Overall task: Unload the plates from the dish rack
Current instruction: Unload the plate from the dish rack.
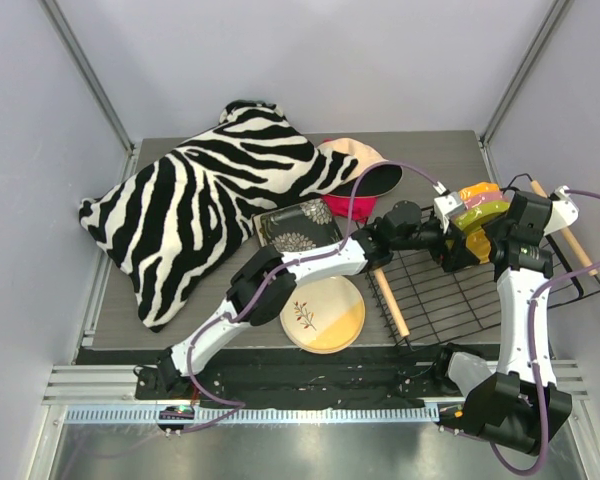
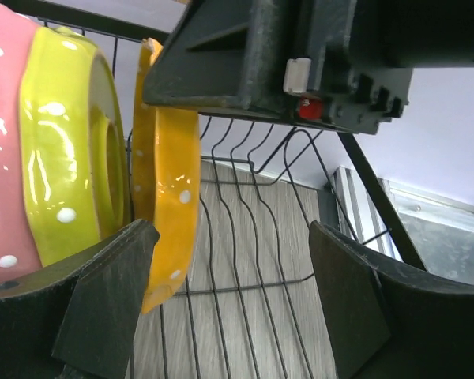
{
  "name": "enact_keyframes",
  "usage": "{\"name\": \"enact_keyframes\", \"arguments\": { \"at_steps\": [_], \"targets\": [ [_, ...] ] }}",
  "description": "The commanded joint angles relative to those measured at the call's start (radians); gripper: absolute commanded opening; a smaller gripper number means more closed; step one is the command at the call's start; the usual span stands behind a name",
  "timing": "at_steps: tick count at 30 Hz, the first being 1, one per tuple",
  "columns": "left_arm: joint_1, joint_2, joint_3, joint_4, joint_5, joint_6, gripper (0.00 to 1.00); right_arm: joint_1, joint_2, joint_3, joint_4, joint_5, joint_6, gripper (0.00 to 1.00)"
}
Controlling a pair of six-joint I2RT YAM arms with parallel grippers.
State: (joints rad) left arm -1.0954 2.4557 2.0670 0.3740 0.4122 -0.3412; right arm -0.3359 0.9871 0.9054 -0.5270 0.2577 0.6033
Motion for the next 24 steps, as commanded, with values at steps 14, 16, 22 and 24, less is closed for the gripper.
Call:
{"name": "enact_keyframes", "arguments": {
  "at_steps": [14, 16, 22, 24],
  "targets": [
    [-0.029, 0.144, 0.189, 0.045, 0.025, -0.038, 0.59, -0.009, 0.028, -0.051, -0.148, -0.028, -0.039, 0.40],
    [-0.031, 0.153, 0.193, 0.045, 0.034, -0.051, 0.54, -0.009, 0.028, -0.053, -0.146, -0.020, -0.042, 0.40],
    [-0.035, 0.106, 0.072, 0.114, 0.046, -0.068, 0.52, -0.009, 0.015, -0.049, -0.143, -0.008, -0.053, 0.40],
    [-0.037, 0.101, 0.059, 0.115, 0.051, -0.065, 0.50, -0.009, 0.021, -0.054, -0.143, -0.017, -0.056, 0.41]
  ]
}}
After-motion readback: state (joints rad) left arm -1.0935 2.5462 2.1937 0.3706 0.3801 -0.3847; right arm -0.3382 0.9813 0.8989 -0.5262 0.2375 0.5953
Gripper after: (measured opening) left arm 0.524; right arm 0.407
